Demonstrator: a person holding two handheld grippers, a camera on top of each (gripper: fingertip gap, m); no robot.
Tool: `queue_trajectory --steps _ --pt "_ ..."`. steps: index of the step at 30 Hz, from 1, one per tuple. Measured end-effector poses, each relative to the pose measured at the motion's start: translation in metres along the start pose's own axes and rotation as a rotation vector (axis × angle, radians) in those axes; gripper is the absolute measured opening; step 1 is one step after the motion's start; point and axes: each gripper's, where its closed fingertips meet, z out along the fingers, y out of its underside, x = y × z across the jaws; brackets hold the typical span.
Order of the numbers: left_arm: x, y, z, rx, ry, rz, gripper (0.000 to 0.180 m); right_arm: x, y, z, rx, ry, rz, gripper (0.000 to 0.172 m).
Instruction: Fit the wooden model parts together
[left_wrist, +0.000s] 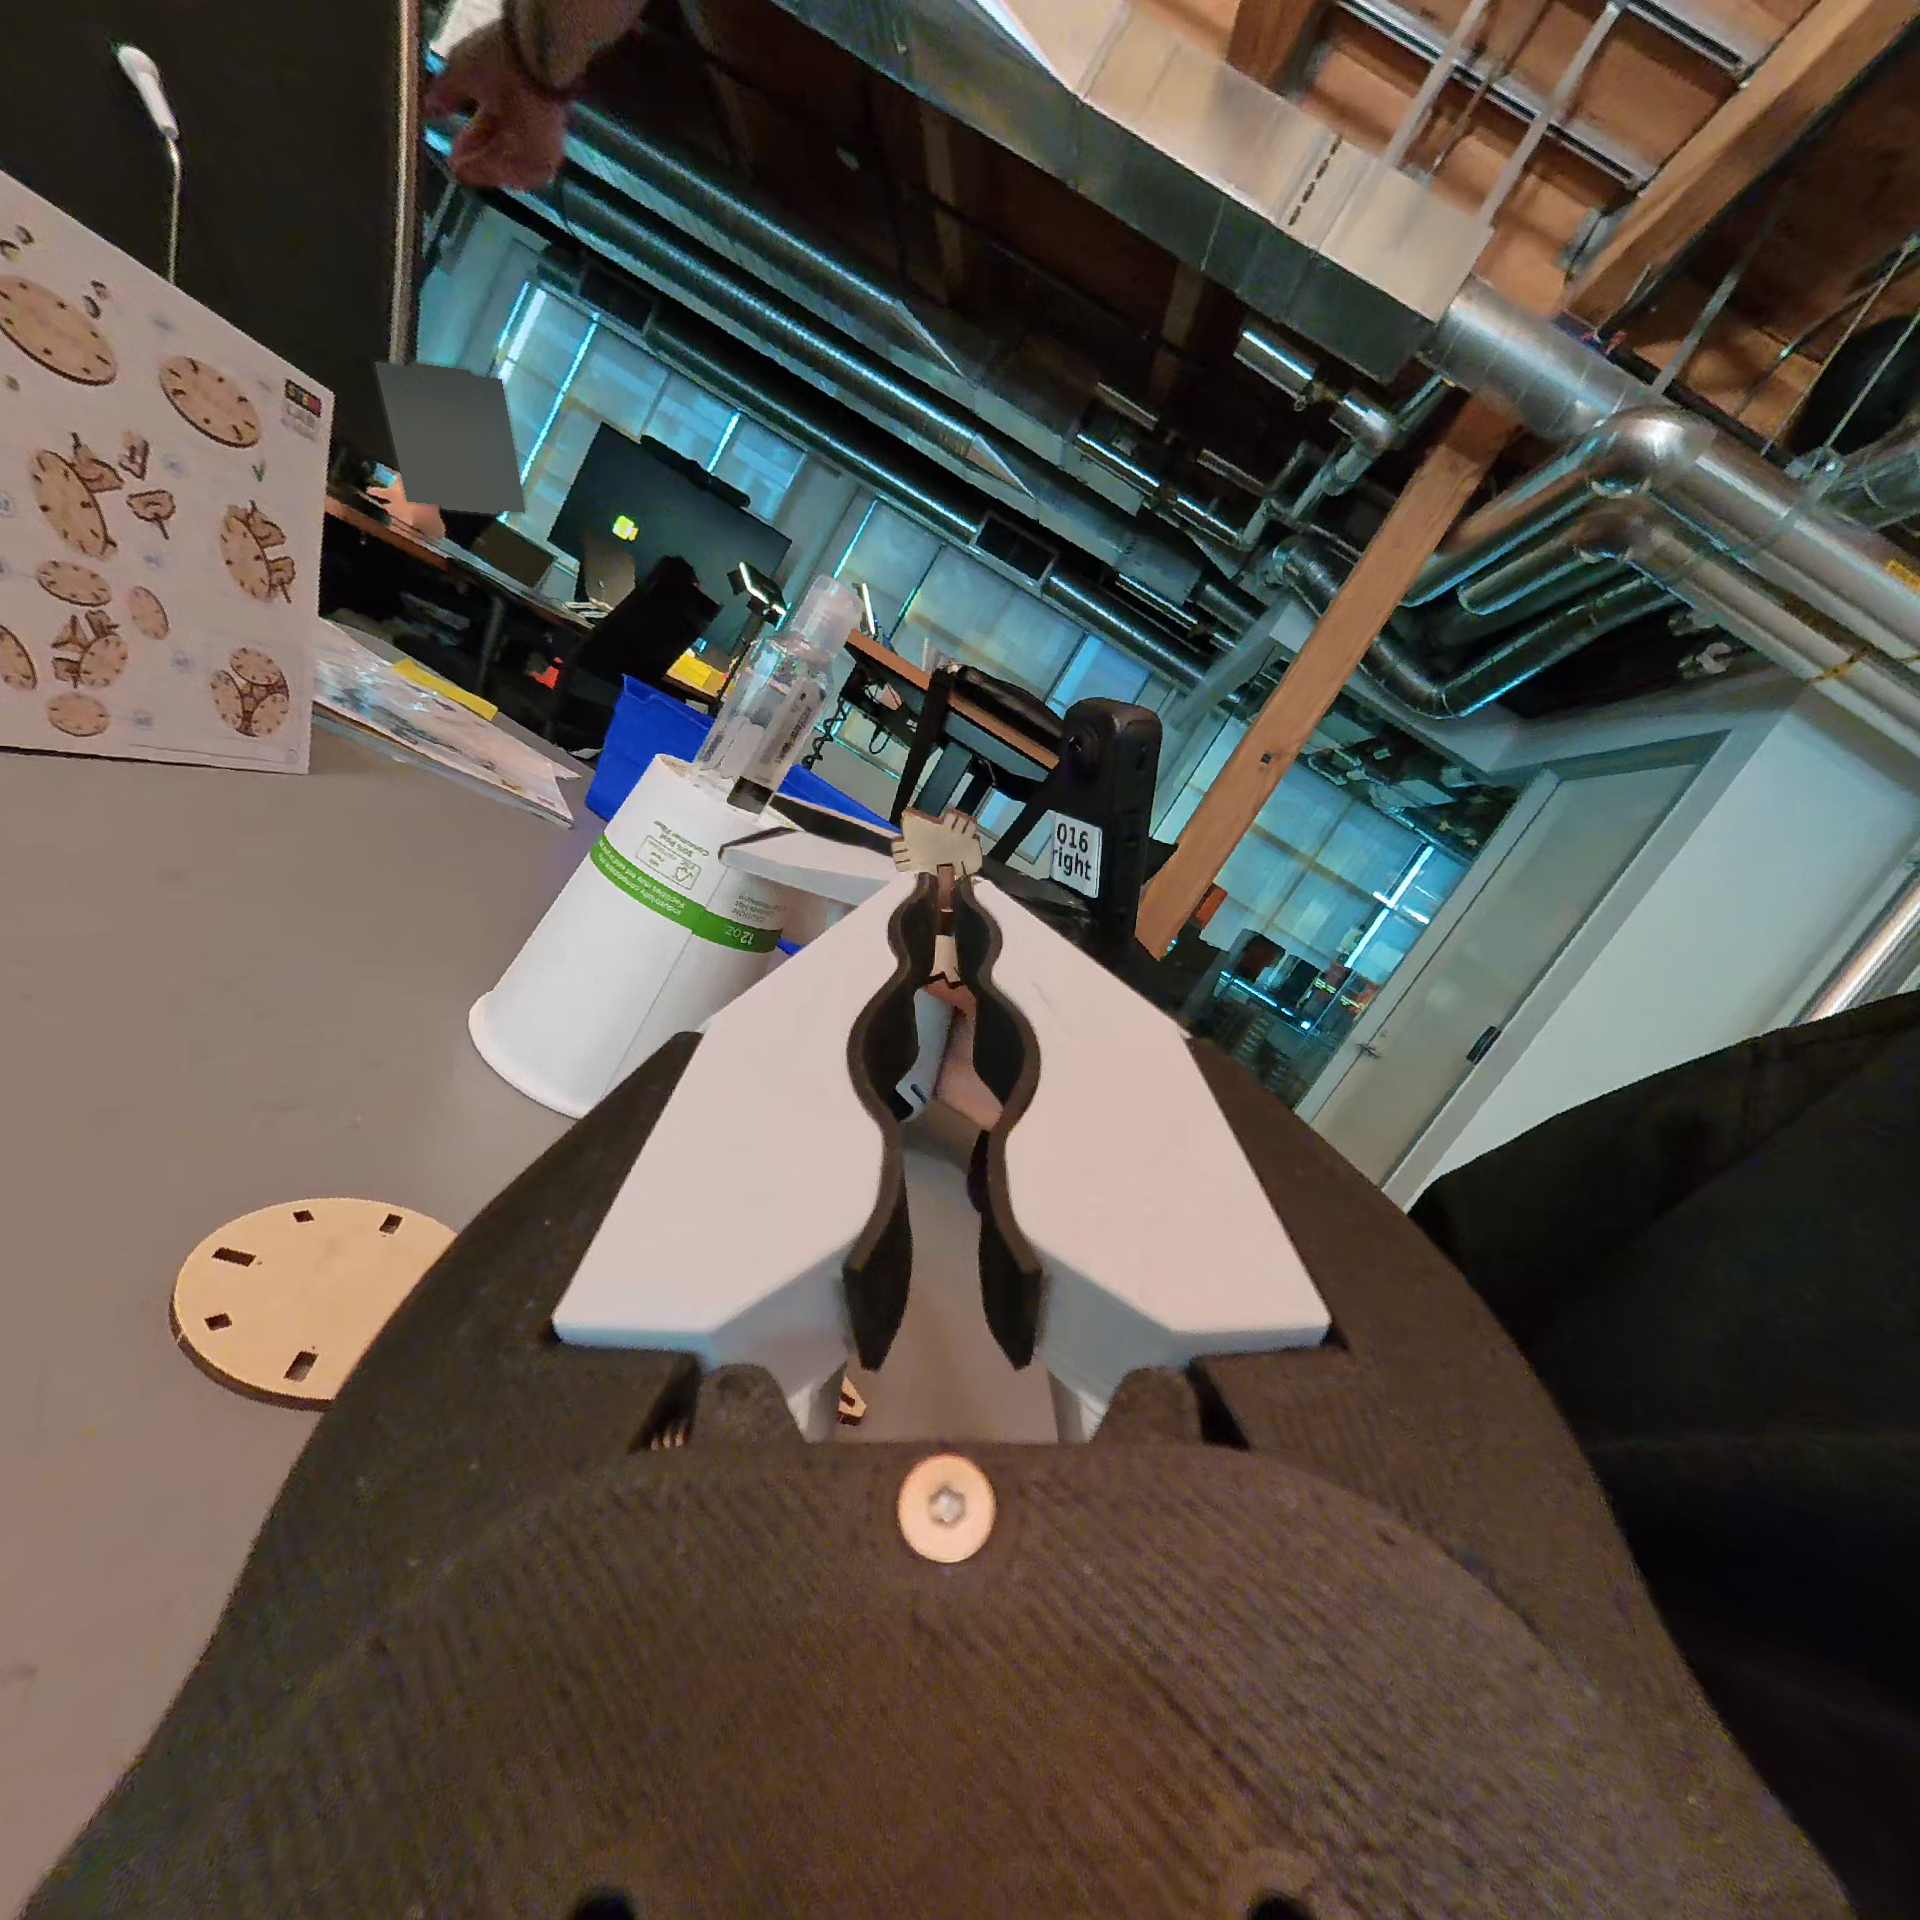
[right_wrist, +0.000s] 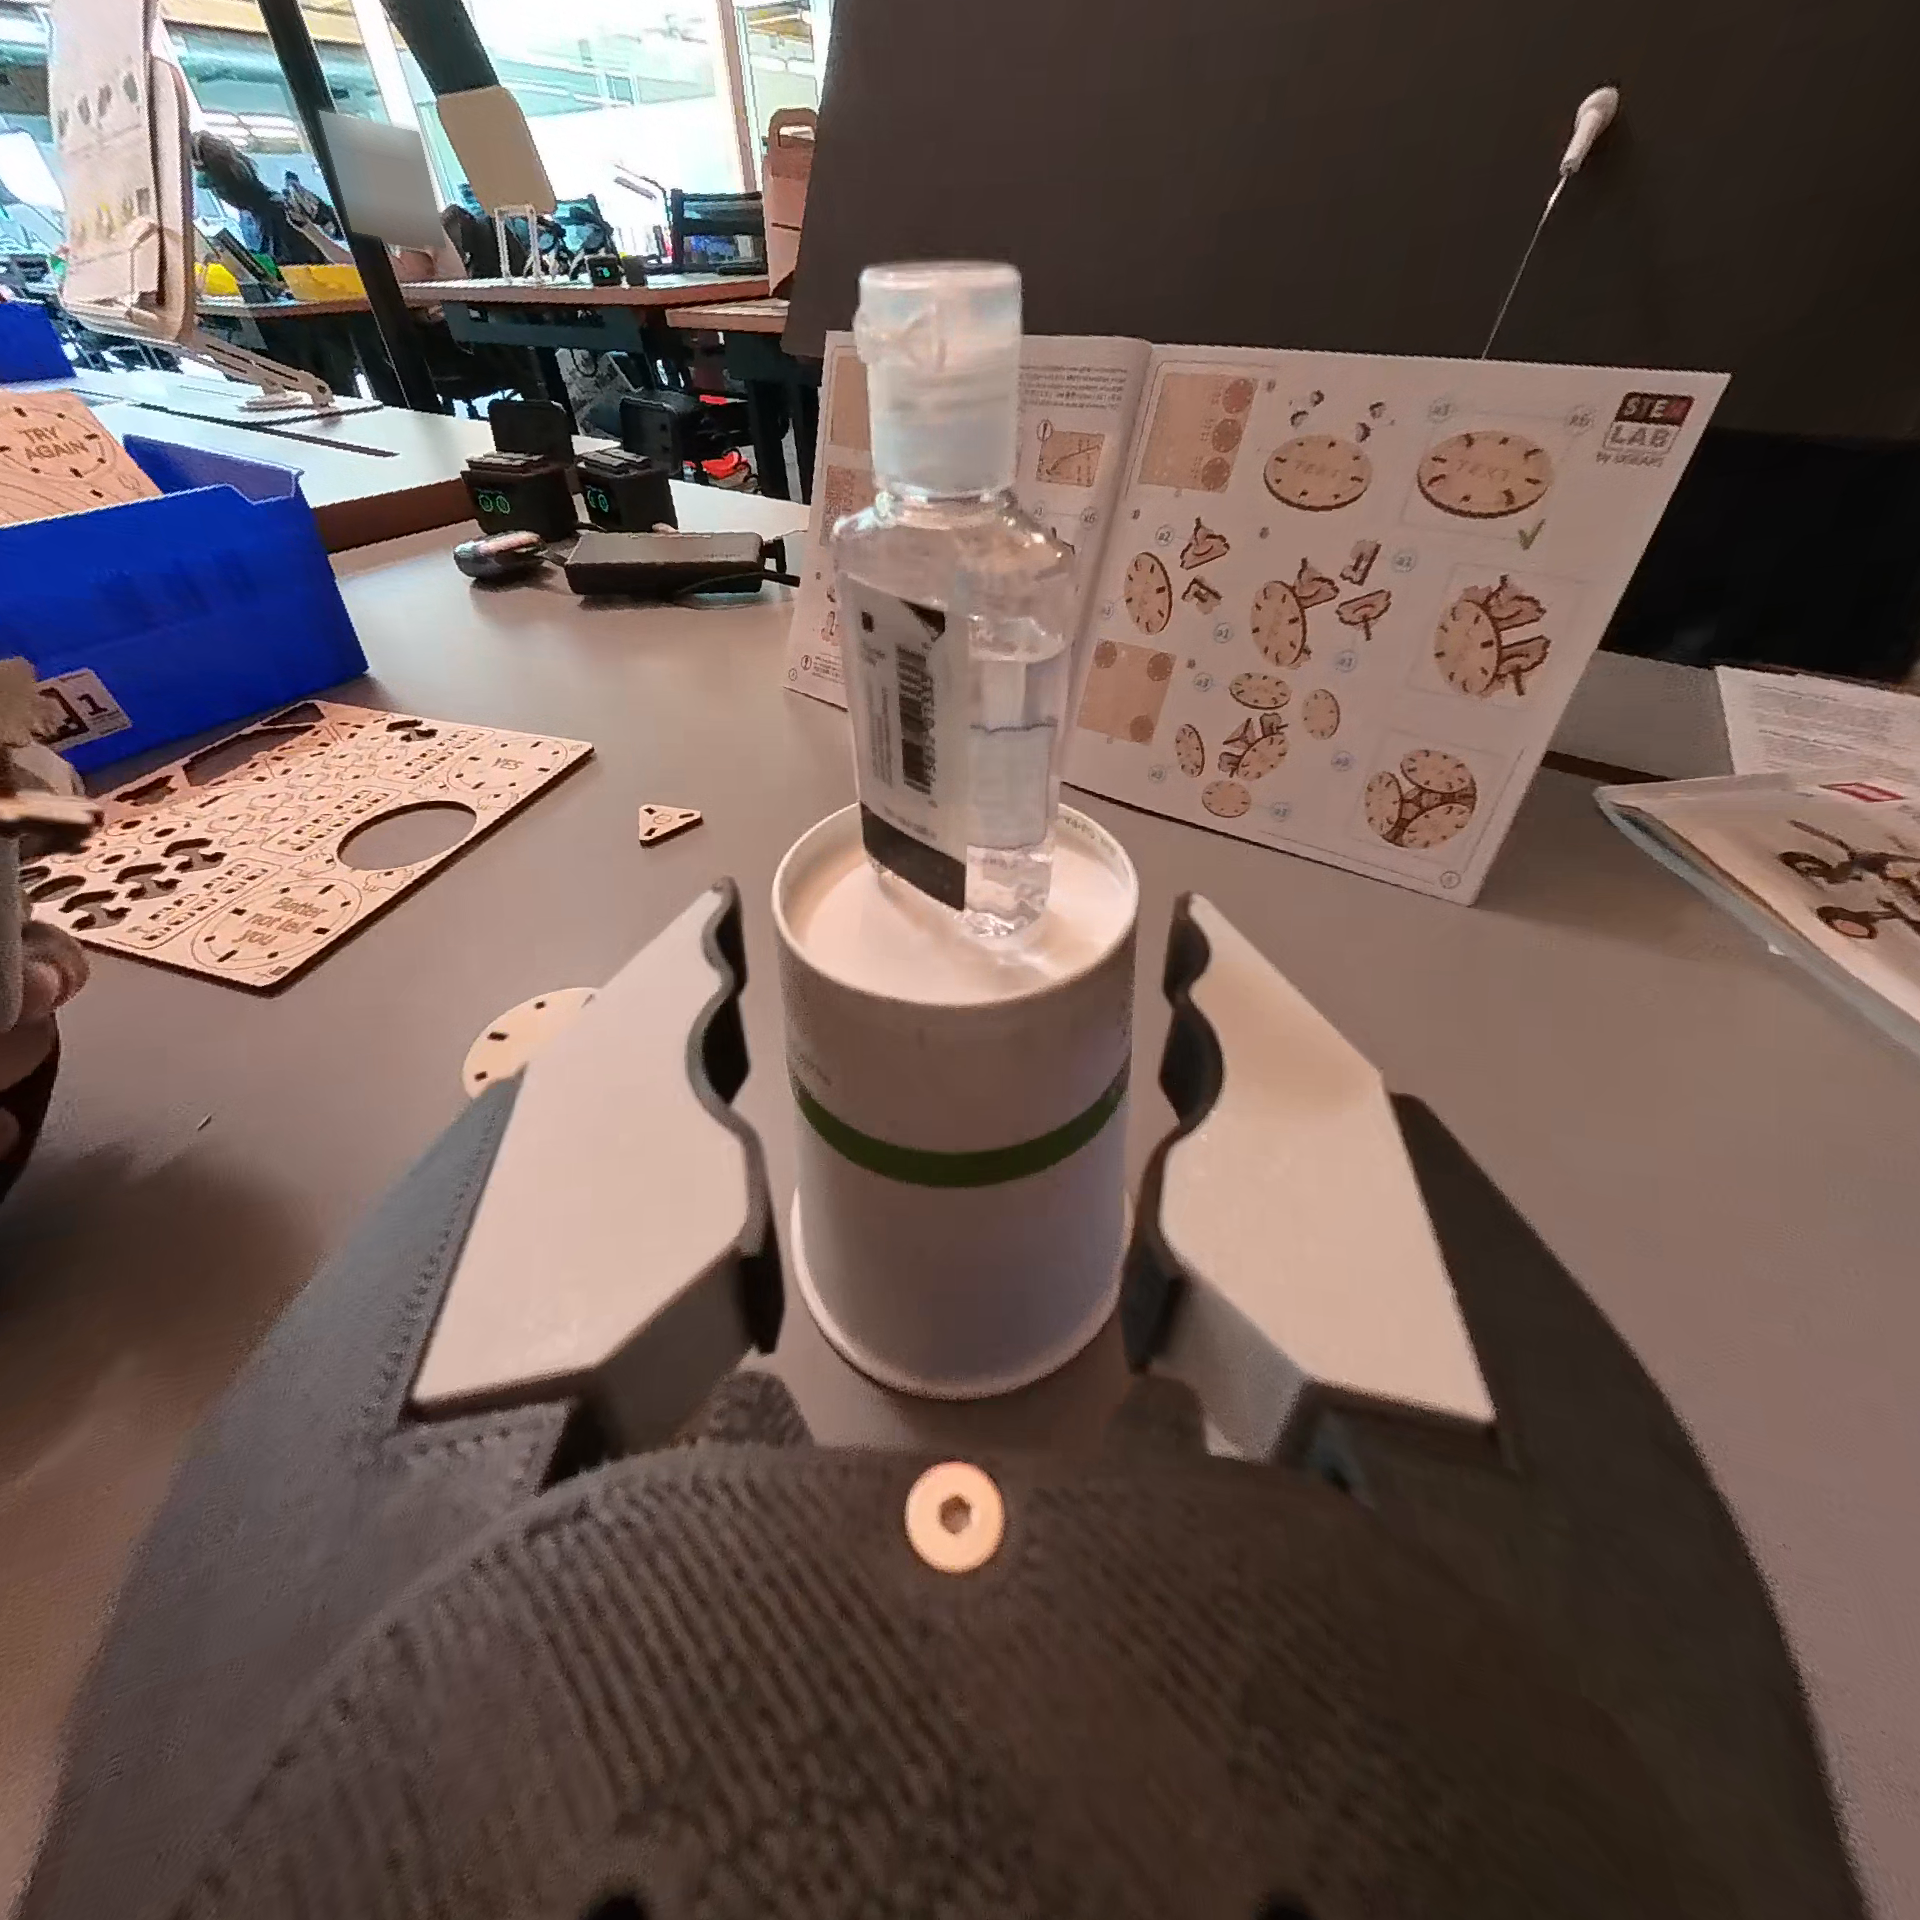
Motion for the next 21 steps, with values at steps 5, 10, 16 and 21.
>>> queue_trajectory --steps 5,10,16,21 --pt "-0.001 0.0 0.0 0.002 -0.003 -0.001 0.001 -0.001 0.003 0.002 -0.005 -0.025 0.041 0.072" --pt "-0.001 0.0 0.0 -0.001 -0.008 0.0 0.002 0.0 0.005 0.002 -0.019 -0.031 0.04 0.07" --pt "-0.002 0.0 -0.001 0.001 -0.011 0.0 0.001 0.003 -0.007 -0.003 0.015 -0.031 0.05 0.07" --pt "-0.001 0.0 -0.001 0.0 -0.011 0.002 0.001 0.009 -0.024 -0.012 0.062 -0.043 0.1 0.069"
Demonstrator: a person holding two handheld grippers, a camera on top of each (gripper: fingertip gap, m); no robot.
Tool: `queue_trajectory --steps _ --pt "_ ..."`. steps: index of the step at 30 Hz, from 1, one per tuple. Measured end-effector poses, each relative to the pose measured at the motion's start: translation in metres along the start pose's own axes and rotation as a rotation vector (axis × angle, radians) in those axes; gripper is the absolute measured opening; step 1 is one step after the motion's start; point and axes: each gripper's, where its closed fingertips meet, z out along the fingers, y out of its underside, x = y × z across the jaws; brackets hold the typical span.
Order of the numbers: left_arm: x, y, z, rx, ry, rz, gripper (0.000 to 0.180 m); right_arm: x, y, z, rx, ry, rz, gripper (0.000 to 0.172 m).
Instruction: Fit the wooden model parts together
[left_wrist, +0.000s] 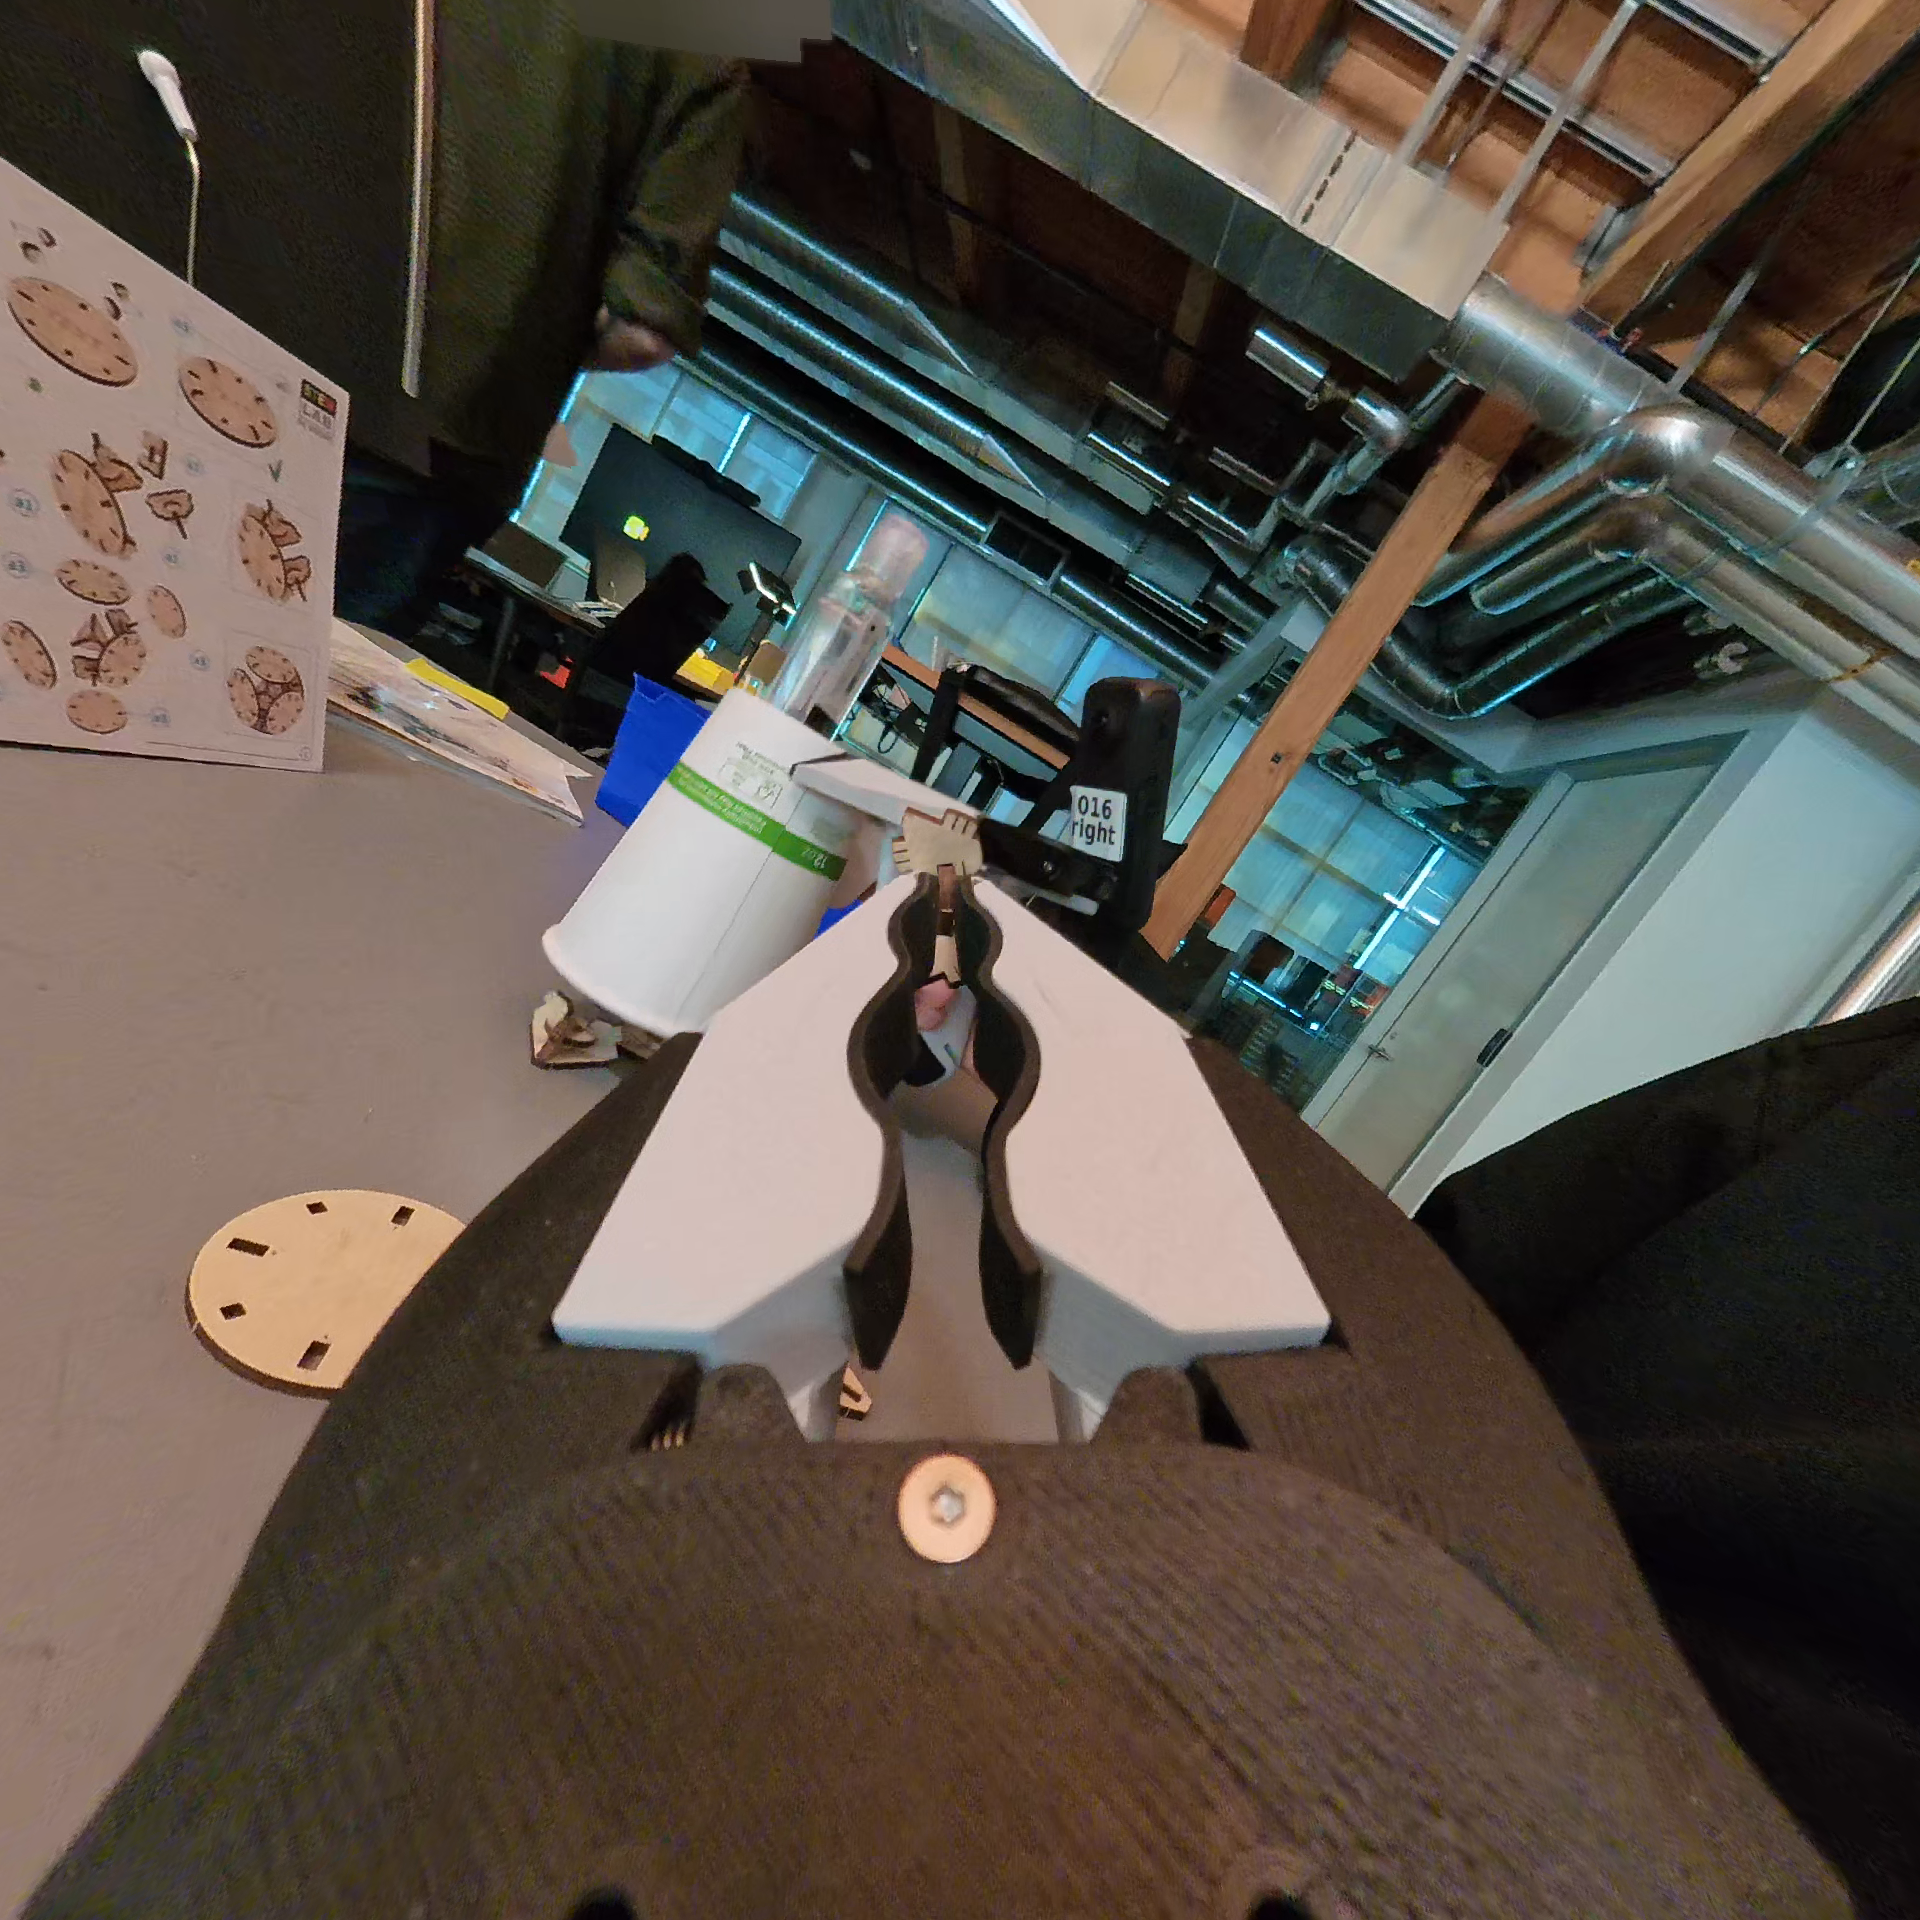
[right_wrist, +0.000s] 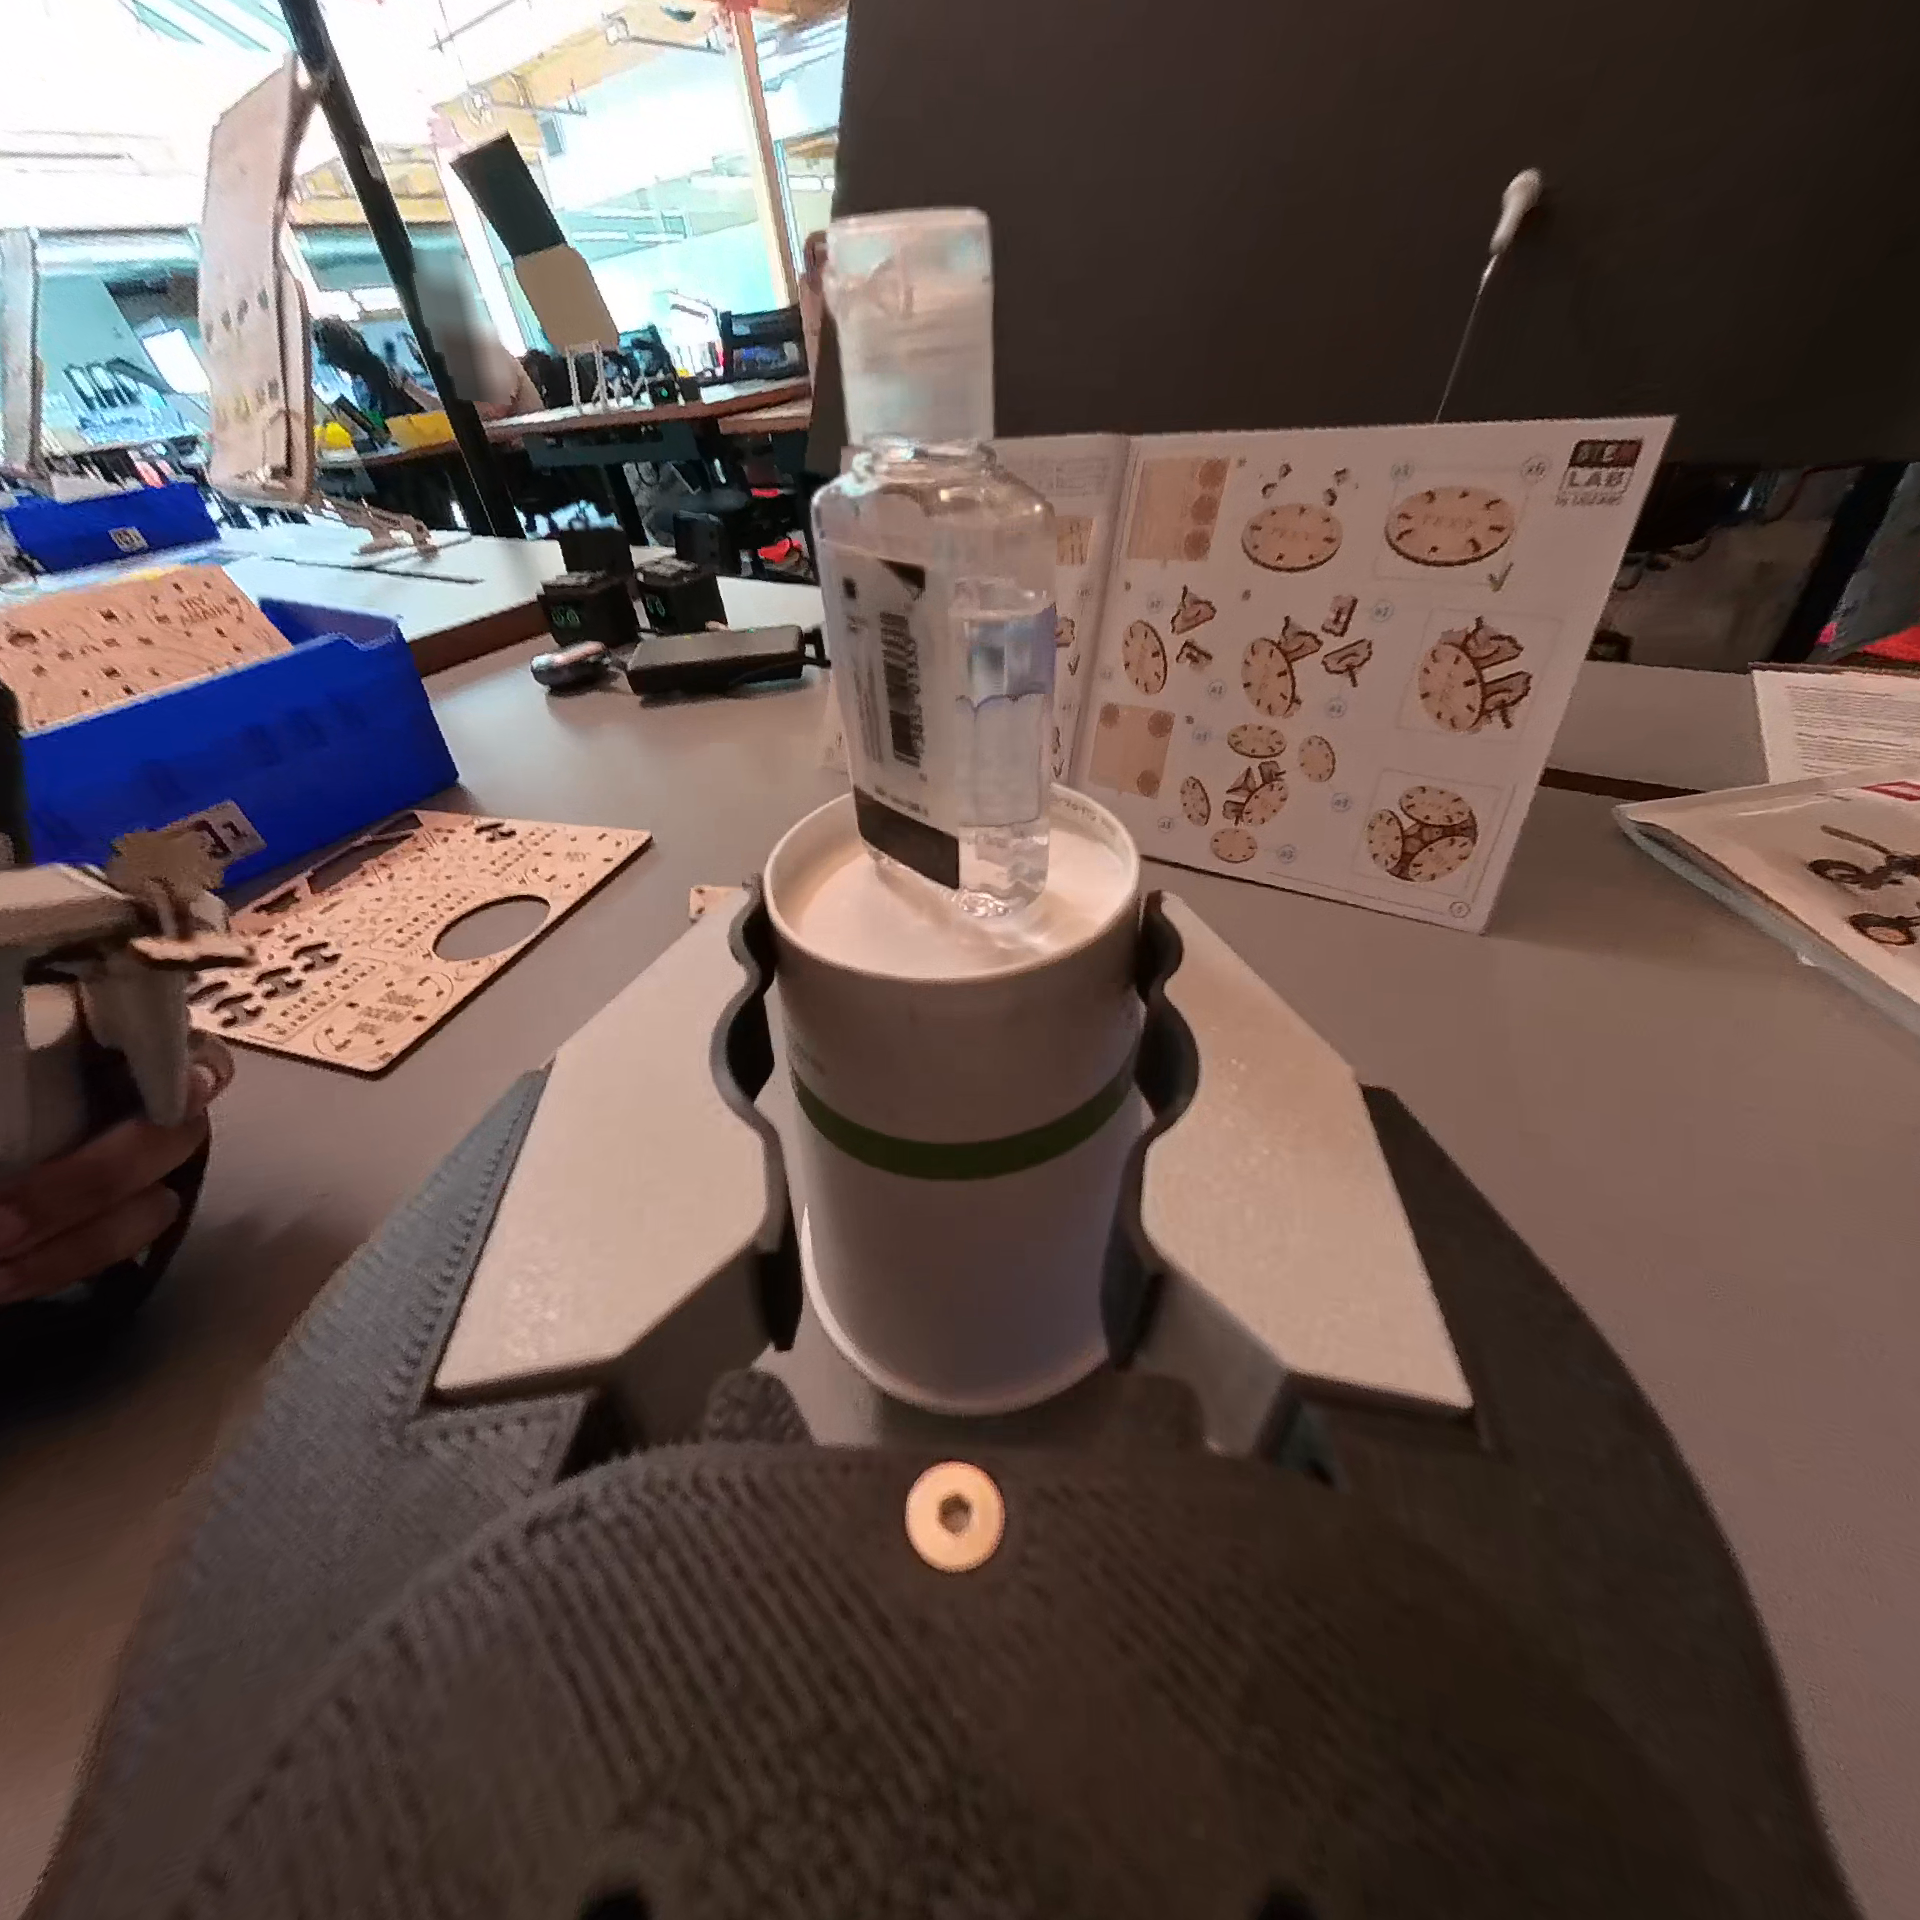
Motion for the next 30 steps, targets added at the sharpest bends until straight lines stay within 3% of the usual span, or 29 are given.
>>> queue_trajectory --steps 8,16,24,30 --pt "0.0 0.0 0.0 0.002 0.002 -0.003 0.001 0.032 -0.049 -0.021 0.042 0.045 0.011 0.069" --pt "-0.001 -0.002 -0.002 0.018 0.007 -0.022 0.001 0.107 -0.097 -0.026 0.063 0.193 -0.007 0.069" --pt "-0.001 -0.004 -0.004 0.03 0.016 -0.037 0.001 0.206 -0.133 0.008 0.074 0.404 -0.047 0.069" --pt "0.0 -0.001 -0.003 0.012 0.017 -0.033 0.001 0.283 -0.14 0.051 0.085 0.541 -0.053 0.069"
